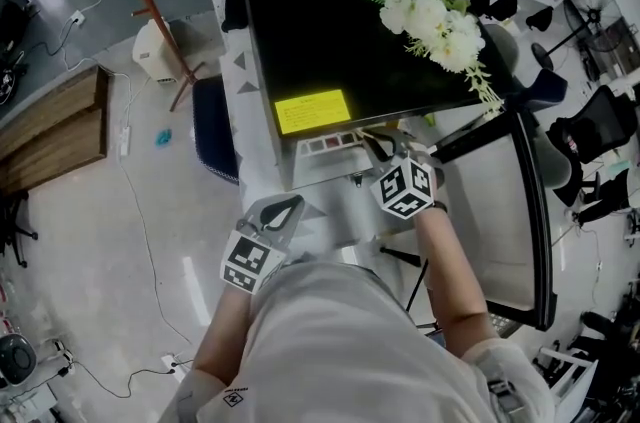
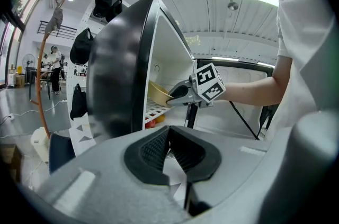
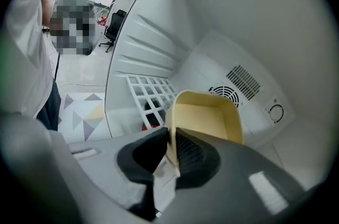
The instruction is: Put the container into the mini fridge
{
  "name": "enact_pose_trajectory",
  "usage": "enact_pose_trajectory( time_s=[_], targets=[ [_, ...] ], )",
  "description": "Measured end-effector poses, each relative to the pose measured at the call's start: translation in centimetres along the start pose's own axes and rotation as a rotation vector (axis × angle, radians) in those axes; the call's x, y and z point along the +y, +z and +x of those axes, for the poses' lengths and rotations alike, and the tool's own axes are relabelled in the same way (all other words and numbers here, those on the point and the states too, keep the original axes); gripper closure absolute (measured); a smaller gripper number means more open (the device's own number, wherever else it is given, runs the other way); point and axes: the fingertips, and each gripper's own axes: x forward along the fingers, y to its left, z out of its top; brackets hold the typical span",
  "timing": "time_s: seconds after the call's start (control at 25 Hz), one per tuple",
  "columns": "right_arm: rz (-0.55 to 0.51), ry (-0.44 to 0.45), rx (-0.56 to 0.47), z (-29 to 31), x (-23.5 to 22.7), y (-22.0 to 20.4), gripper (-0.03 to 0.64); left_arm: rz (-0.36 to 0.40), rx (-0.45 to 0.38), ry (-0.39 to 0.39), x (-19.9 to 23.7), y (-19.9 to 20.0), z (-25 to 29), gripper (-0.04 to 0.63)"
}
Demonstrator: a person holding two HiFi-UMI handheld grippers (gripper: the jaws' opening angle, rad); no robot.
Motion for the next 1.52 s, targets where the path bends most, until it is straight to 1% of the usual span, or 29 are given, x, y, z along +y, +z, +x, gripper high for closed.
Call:
enact_pose_trajectory(
  time_s=[0.4, 0.6, 0.88, 1.04, 1.16, 1.32, 1.52],
  targets=[
    [-0.016, -0.005, 0.010, 0.4, -0.3, 0.2, 0.549, -0.012, 0.007, 0.010, -0.1, 0.1, -0.4, 0.586],
    [-0.013, -0.007, 0.010, 0.4, -0.3, 0.0, 0.546, -0.005, 0.005, 0.018, 0.0, -0.1, -0.3, 0.586],
    [0.018, -0.008, -0.008, -0.7, -0.3, -0.1, 0.546, 0.000, 0.005, 0.009, -0.8, 0.0, 0.3, 0.586],
    [0.034, -0.017, -0.021, -1.7, -0.2, -0.2, 0.531, -0.002, 0.013, -0.001, -1.4, 0.3, 0.8, 0.586],
    [0.059, -0.028, -0.044, -2.7, -0.2, -0.2, 0.531, 0.003, 0.015, -0.014, -1.9, 0.4, 1.3, 0.586],
    [0.131, -0.057, -0.104, -4.5, -0.5, -0.3, 0.531, 0.006, 0.024, -0.031, -2.8, 0.5, 2.0, 0.586],
    [0.196, -0.083, -0.141, -6.7, -0.2, -1.2, 0.531, 0.008, 0.025, -0.054, -3.9, 0.7, 3.2, 0.586]
  ],
)
